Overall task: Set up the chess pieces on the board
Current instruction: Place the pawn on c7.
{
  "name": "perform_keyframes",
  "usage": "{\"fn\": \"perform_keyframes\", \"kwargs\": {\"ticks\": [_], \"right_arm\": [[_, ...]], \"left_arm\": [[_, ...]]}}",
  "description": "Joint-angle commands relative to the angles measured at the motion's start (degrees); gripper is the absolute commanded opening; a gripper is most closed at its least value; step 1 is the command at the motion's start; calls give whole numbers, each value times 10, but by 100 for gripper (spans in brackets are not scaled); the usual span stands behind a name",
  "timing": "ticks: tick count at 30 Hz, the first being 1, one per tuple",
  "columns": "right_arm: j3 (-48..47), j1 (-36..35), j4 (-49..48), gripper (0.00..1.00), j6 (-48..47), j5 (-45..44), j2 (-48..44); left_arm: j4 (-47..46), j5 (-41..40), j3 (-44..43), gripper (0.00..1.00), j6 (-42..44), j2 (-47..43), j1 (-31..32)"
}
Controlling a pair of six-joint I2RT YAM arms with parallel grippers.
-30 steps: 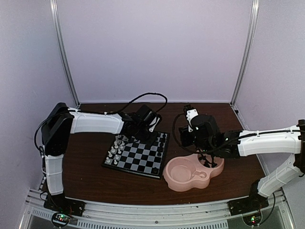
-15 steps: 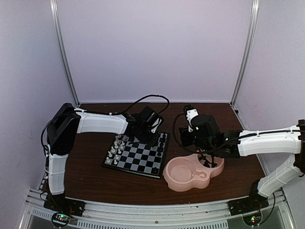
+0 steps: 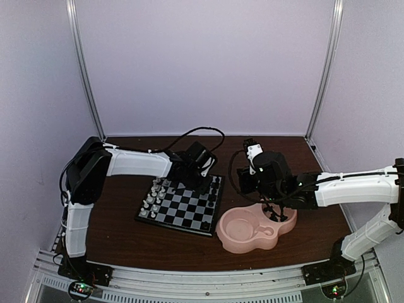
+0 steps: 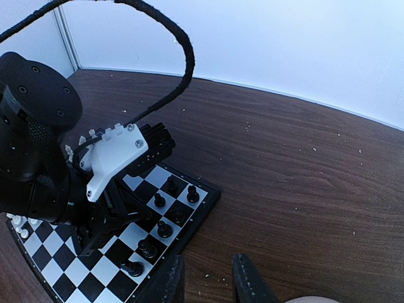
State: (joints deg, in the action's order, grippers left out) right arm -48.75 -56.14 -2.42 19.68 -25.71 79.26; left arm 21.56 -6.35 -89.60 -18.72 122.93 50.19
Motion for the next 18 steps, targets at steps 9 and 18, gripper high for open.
{"fn": "perform_keyframes", "kwargs": {"ticks": [9,18], "right_arm": [[2,4,-3,28,0,3,-15],[0,4,-1,28,-1,4,-15]], "left_arm": [[14,4,-24,7,12,14,-6],[17,11,-23,6,11,13,-6]]}}
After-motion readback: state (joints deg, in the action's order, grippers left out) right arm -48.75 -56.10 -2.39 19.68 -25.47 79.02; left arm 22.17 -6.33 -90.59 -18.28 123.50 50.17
